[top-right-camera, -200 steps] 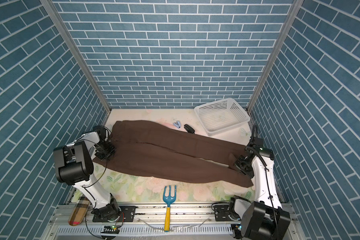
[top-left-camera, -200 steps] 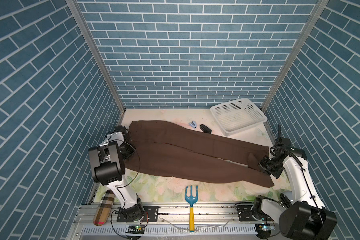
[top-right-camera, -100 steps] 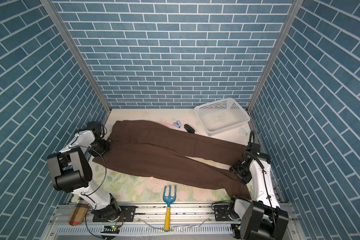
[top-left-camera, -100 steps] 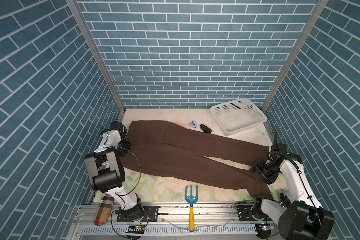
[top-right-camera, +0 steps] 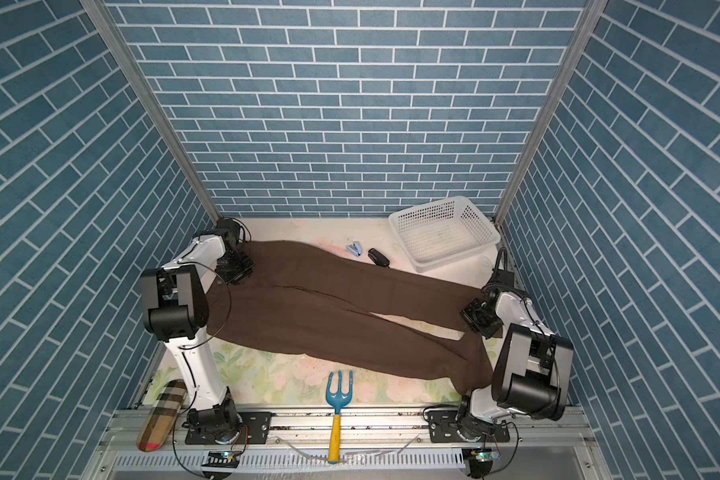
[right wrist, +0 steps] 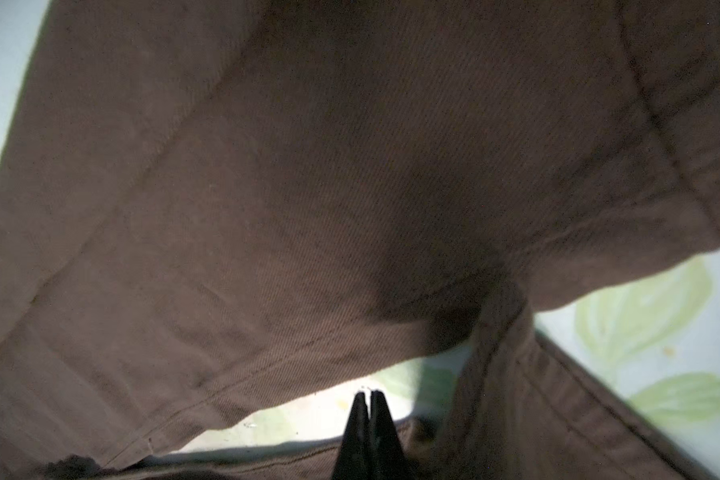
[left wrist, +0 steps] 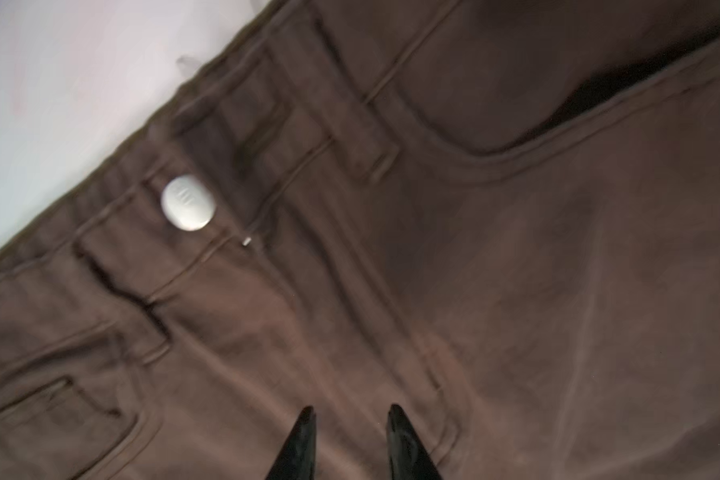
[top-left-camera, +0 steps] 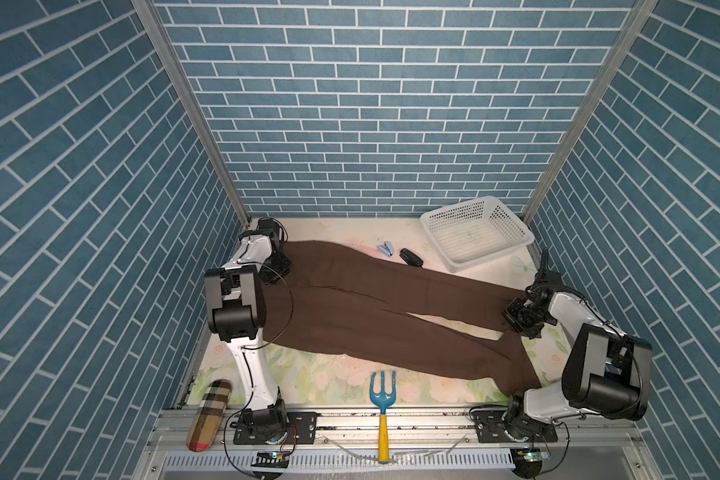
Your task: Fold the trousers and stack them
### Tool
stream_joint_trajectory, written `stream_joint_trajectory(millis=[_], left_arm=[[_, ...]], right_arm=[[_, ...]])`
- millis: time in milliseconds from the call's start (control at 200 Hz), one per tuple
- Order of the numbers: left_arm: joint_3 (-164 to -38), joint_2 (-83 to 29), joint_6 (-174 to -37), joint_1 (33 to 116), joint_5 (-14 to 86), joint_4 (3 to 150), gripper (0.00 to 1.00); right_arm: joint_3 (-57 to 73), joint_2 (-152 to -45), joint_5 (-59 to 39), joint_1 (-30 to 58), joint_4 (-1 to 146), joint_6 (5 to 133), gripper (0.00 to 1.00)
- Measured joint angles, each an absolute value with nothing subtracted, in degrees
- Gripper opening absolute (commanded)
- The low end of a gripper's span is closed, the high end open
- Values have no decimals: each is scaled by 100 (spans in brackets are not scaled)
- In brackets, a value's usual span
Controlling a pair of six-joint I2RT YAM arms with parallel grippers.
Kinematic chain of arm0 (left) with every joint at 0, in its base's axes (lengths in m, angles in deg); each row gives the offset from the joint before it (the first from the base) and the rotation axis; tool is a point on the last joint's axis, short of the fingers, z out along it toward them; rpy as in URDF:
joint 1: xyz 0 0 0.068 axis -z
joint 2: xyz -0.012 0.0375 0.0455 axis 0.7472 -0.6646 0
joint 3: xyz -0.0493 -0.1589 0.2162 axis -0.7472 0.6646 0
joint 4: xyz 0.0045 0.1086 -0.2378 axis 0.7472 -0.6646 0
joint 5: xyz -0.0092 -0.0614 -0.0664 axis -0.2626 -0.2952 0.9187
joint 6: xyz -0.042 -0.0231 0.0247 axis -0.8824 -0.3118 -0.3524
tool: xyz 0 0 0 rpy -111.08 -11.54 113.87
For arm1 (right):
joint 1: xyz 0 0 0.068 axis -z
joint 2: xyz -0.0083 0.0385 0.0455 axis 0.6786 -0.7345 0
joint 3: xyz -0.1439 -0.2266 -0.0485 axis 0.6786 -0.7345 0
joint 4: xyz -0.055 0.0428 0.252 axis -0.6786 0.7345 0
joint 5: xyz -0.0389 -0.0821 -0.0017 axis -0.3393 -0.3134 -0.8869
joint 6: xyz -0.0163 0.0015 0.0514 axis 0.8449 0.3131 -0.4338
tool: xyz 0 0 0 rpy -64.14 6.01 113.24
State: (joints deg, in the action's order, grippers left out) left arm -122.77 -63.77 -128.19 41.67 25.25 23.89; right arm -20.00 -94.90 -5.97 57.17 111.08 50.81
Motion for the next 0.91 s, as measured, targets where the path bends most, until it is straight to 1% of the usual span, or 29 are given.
stream_joint_trajectory(millis=[140, 250, 355, 540, 705, 810, 905], left_arm=[[-12436, -6616, -12832, 4198, 2523, 2483, 17], [-12318, -6688, -12880, 4207, 2515, 2547, 14], [-11890, -6563, -12924, 4191, 2499, 2840, 12], [-10688, -5781, -12918, 3992, 2547, 3141, 11], [-9531, -4867, -12837, 3306, 2598, 3082, 11], [-9099, -4279, -12771, 2882, 2471, 2986, 12], [-8965, -3890, -12736, 2803, 2388, 2855, 12]], right_arm=[[-1994, -9696, -709, 5739, 10833, 5092, 0], [-1998, -9899, -659, 5745, 10559, 5077, 0], [-2005, -10061, -602, 5745, 10323, 5077, 0], [-1994, -10192, -484, 5800, 10212, 5079, 0], [-2029, -10185, -363, 5973, 10138, 5074, 0], [-2057, -10190, -243, 6117, 10074, 5074, 0], [-2057, -10253, -127, 6167, 10020, 5077, 0]])
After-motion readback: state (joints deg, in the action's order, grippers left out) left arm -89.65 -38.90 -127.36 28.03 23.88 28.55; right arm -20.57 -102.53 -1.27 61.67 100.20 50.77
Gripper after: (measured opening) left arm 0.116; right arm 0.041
